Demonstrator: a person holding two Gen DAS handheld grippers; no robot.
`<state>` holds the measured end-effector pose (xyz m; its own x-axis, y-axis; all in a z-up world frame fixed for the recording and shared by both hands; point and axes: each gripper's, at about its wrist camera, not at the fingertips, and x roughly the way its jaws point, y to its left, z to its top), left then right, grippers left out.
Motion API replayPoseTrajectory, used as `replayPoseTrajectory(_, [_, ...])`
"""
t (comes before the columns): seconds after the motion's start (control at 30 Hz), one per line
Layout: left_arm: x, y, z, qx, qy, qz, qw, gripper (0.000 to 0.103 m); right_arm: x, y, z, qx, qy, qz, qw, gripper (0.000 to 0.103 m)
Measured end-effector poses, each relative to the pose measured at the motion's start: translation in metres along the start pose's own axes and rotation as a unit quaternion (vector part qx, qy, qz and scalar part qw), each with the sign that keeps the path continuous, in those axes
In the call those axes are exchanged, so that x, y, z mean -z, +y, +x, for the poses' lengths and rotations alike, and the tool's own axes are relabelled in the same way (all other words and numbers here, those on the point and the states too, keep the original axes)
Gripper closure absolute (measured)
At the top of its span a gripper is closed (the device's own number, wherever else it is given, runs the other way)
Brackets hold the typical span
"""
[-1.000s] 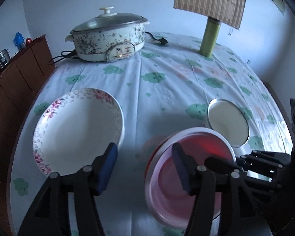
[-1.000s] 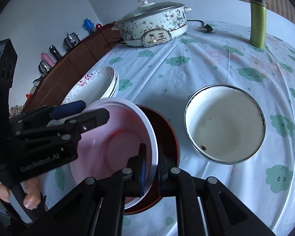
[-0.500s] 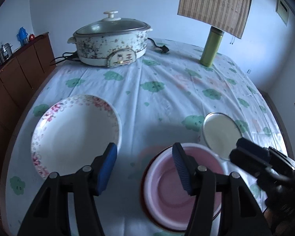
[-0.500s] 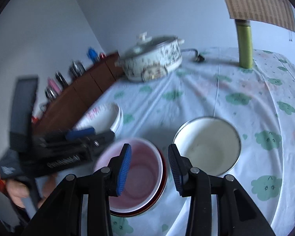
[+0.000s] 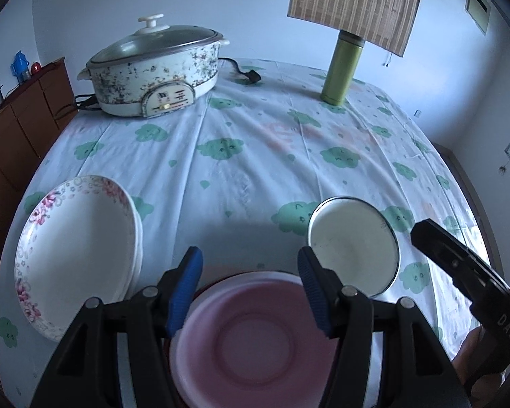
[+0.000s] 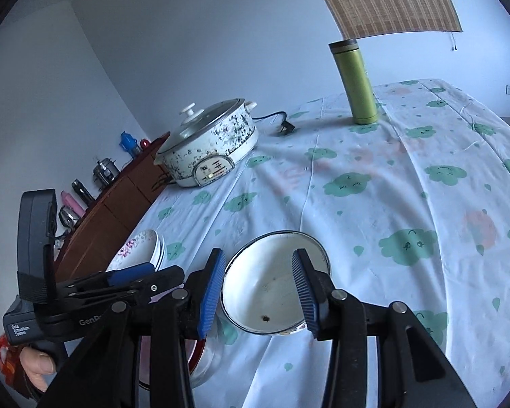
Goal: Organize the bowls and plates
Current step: 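Open both grippers and raise them off the nested bowls, then move both open grippers to the white enamel bowl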
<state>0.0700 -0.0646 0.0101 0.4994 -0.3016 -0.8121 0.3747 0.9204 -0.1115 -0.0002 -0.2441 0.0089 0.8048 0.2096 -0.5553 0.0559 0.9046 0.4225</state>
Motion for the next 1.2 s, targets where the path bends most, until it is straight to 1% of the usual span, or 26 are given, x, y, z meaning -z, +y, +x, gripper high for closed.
replayPoseTrajectory(0.3, [-0.002, -0.014, 0.009, -0.018, 0.005, 0.016, 0.9997, 0.044, 0.001, -0.007, 0.001, 0.005, 0.002, 0.003, 1.0, 0.059])
replayPoseTrajectory(0.5, [-0.007, -0.02, 0.015, -0.039, 0.001, 0.023, 0.999, 0.044, 0.001, -0.018, -0.001, 0.008, -0.001, 0.019, 1.0, 0.059])
replayPoseTrajectory(0.63, [-0.011, -0.025, 0.019, -0.045, 0.006, 0.03, 0.9985, 0.044, 0.001, -0.021, 0.002, 0.016, 0.005, 0.018, 1.0, 0.059])
replayPoseTrajectory(0.73, [-0.016, -0.032, 0.023, -0.056, 0.011, 0.044, 0.9974, 0.044, 0.002, -0.024, 0.003, 0.017, 0.007, 0.025, 1.0, 0.059])
replayPoseTrajectory(0.77, [-0.018, -0.034, 0.025, -0.057, 0.014, 0.048, 0.9971, 0.042, 0.002, -0.025, 0.003, 0.019, 0.006, 0.026, 0.999, 0.059])
replayPoseTrajectory(0.8, [-0.022, -0.037, 0.028, -0.058, 0.02, 0.054, 0.9967, 0.036, 0.001, -0.025, 0.003, 0.021, 0.005, 0.027, 0.999, 0.059])
replayPoseTrajectory(0.87, [-0.03, -0.039, 0.033, -0.06, 0.031, 0.057, 0.9961, 0.03, 0.0, -0.027, 0.003, 0.034, 0.002, 0.028, 0.999, 0.059])
replayPoseTrajectory(0.97, [-0.041, -0.042, 0.037, -0.052, 0.039, 0.057, 0.9962, 0.029, -0.002, -0.034, 0.003, 0.049, -0.001, 0.036, 0.998, 0.059])
replayPoseTrajectory(1.03, [-0.045, -0.044, 0.04, -0.049, 0.044, 0.062, 0.9959, 0.027, -0.004, -0.04, 0.004, 0.053, -0.002, 0.043, 0.998, 0.059])
replayPoseTrajectory(1.1, [-0.046, -0.044, 0.043, -0.051, 0.041, 0.059, 0.9961, 0.025, -0.004, -0.043, 0.006, 0.056, -0.004, 0.048, 0.997, 0.059])
replayPoseTrajectory(1.13, [-0.045, -0.043, 0.048, -0.053, 0.051, 0.06, 0.9955, 0.025, -0.003, -0.044, 0.008, 0.057, -0.003, 0.047, 0.997, 0.059])
replayPoseTrajectory(1.2, [-0.044, -0.043, 0.053, -0.044, 0.063, 0.058, 0.9954, 0.025, -0.002, -0.043, 0.012, 0.057, 0.005, 0.043, 0.997, 0.059])
